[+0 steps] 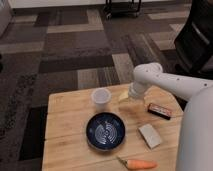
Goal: Push the eraser across the table
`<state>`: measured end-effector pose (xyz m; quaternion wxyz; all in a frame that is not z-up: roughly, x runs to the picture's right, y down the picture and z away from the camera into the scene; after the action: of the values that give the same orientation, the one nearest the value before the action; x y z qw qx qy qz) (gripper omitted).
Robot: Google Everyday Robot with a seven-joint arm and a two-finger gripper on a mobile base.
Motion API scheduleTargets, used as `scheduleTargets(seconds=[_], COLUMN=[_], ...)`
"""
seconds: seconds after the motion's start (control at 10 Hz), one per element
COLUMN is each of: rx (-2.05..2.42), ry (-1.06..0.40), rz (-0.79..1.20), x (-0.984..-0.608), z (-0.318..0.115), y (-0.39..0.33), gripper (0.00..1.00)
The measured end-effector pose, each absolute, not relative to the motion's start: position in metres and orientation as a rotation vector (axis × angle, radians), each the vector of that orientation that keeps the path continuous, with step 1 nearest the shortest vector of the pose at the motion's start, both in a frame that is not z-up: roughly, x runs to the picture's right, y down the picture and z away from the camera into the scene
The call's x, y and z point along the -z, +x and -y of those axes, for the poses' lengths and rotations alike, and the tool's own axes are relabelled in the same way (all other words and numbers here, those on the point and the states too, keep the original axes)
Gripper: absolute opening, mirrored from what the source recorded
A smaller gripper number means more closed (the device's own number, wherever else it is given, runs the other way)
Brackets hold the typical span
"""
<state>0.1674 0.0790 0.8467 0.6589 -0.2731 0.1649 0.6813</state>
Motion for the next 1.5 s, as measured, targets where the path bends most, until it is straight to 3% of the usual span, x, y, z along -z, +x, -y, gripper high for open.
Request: scheduleTargets(seconds=[0.5,0.8,1.0,1.5], rx=[-1.609,-1.788,-1.965,-1.979], ry=[-0.626,-0.46,-0.253,-0.22], rz=[-0.49,-0.644,-0.753,-0.759], x=[-0.845,-0.796,-0.736,-0.726], z=[-0.108,-0.111,-0.102,-0.095], y=[0.219,0.324,0.41,0.415], gripper=[0.8,0.8,0.8,0.8])
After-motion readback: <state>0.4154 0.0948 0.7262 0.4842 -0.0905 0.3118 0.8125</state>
